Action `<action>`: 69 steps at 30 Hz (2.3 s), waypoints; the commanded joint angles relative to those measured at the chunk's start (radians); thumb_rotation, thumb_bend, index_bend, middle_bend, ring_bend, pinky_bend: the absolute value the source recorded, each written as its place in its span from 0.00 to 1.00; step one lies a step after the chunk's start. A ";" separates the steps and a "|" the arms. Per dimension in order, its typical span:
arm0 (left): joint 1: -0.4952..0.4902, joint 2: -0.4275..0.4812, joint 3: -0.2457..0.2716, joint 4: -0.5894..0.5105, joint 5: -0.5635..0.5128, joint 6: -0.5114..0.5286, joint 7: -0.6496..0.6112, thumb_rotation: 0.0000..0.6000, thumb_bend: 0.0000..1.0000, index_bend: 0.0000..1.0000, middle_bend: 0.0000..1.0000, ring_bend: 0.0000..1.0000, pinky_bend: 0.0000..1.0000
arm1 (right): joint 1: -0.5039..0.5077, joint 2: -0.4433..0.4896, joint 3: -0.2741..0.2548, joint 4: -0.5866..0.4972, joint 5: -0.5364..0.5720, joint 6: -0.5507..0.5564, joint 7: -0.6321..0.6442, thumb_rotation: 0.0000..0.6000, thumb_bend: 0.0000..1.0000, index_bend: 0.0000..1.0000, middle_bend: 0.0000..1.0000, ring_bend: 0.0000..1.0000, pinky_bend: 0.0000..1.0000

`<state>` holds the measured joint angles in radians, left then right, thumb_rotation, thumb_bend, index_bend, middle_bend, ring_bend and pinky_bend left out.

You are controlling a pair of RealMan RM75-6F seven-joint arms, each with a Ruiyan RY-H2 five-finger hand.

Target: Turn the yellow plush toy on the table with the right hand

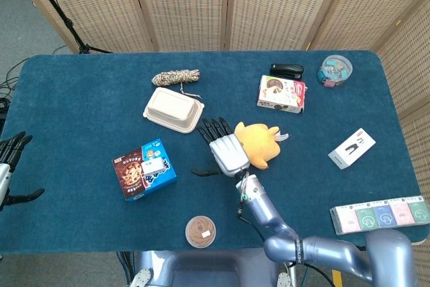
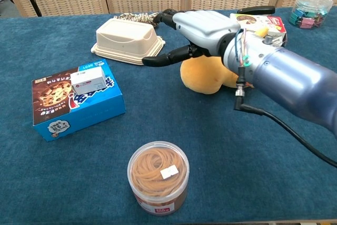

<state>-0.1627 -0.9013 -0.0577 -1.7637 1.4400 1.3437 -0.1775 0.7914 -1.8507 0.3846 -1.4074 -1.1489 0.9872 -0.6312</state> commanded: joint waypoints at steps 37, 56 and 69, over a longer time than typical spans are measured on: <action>0.016 0.026 0.000 0.047 -0.049 -0.025 -0.081 1.00 0.00 0.00 0.00 0.00 0.00 | 0.139 -0.103 -0.014 0.290 0.129 -0.083 0.204 0.18 0.00 0.00 0.00 0.00 0.00; 0.007 0.011 0.000 0.018 -0.057 -0.035 -0.008 1.00 0.00 0.00 0.00 0.00 0.00 | 0.019 0.134 0.000 0.171 0.254 -0.160 0.407 0.19 0.00 0.00 0.00 0.00 0.00; 0.008 0.012 0.001 0.014 -0.055 -0.032 -0.007 1.00 0.00 0.00 0.00 0.00 0.00 | 0.039 0.162 -0.033 0.040 0.156 -0.109 0.416 0.19 0.00 0.00 0.00 0.00 0.00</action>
<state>-0.1549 -0.8900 -0.0570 -1.7504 1.3846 1.3103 -0.1830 0.8233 -1.6881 0.3586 -1.3505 -0.9784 0.8670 -0.2066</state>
